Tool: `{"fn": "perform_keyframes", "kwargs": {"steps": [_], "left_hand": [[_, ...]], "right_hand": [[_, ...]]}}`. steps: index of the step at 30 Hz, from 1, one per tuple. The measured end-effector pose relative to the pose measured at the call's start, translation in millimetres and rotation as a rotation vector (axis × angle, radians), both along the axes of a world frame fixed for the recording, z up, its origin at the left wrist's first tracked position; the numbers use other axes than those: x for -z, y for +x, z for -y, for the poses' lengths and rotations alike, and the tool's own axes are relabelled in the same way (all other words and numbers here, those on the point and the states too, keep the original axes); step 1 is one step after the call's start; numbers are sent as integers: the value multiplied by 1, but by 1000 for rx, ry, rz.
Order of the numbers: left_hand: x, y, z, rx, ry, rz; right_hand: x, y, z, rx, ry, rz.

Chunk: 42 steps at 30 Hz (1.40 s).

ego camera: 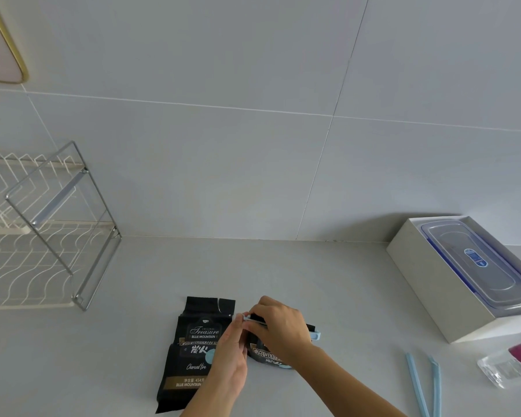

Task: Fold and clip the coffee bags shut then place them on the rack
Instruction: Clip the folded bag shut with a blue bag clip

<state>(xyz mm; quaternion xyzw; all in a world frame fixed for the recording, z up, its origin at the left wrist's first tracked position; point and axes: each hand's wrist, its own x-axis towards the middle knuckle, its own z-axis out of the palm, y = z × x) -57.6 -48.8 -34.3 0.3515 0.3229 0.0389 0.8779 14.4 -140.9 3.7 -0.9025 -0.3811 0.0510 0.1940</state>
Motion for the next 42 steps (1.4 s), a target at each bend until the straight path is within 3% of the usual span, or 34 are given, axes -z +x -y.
{"fn": "perform_keyframes", "kwargs": {"steps": [11,17,26,42], "left_hand": [[-1,1,-1,0,-11,-33],[-2,0,-9,61,-21,-29],[-11,6,-5,142,149,-63],[-12,-2,-26,255,661,8]], "right_hand": [[2,-2,1,4,44,28],[-4,-3,2,60,102,-48],[-14,6,8,140,318,-205],[-5,-8,7,-21,355,-5]]}}
